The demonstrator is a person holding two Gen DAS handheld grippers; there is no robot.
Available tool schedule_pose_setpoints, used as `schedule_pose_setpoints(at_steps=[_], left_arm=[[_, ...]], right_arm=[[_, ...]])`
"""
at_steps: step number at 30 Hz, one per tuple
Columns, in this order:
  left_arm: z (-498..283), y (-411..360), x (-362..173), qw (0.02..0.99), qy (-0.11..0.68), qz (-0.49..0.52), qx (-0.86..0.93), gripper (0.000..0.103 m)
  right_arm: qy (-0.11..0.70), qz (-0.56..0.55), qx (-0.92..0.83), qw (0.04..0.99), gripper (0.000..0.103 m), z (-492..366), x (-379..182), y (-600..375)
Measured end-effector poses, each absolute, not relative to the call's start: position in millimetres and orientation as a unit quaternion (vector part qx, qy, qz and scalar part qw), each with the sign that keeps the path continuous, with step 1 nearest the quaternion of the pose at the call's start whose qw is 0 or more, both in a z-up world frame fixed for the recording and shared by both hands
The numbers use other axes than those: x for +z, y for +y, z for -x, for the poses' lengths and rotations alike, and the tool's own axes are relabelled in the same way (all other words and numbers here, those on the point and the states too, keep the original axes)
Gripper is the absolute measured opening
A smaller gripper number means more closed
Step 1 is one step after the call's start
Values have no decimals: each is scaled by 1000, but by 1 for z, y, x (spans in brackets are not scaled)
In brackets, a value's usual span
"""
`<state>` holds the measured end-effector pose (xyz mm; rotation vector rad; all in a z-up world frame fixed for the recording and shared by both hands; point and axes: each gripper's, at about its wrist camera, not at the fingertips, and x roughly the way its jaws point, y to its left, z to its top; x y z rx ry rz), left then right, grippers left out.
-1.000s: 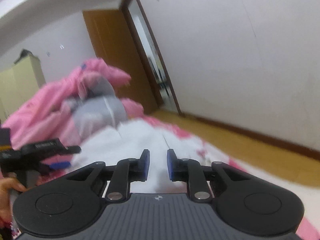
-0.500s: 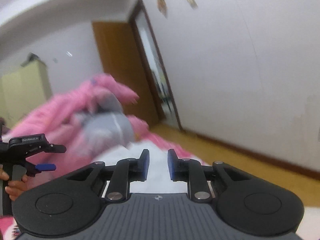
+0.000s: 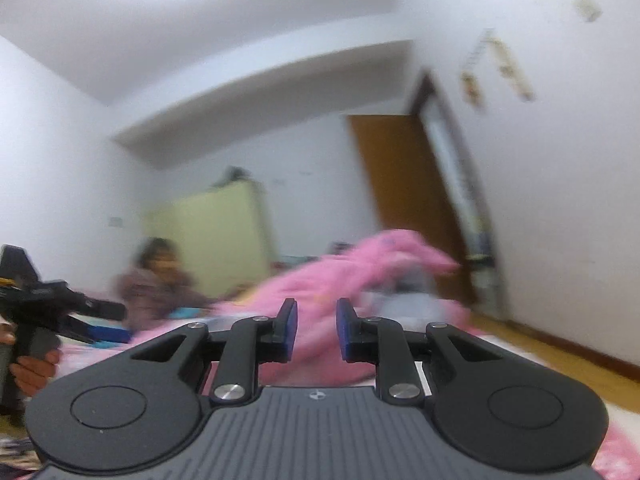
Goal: Fold clothes
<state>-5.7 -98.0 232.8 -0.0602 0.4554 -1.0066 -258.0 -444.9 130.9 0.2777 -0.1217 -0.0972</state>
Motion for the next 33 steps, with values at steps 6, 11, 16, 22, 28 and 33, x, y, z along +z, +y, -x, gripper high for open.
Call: schedule_pose_setpoints(at_steps=[6, 11, 16, 22, 28, 33], left_arm=[[65, -9, 261, 890, 177, -4, -421, 103], [86, 33, 261, 911, 186, 0, -368, 103], [71, 53, 221, 915, 228, 41, -331, 103], [39, 63, 152, 930, 220, 77, -284, 103], [12, 48, 92, 949, 197, 91, -230, 103], [-9, 37, 48, 947, 223, 91, -215, 103]], right_arm=[[-84, -144, 76, 983, 38, 270, 149, -381], [-88, -165, 177, 966, 43, 255, 151, -342], [-38, -224, 241, 943, 43, 211, 137, -321], [53, -249, 237, 938, 43, 161, 110, -300], [132, -218, 137, 957, 44, 123, 72, -289], [164, -176, 61, 969, 44, 89, 32, -288]])
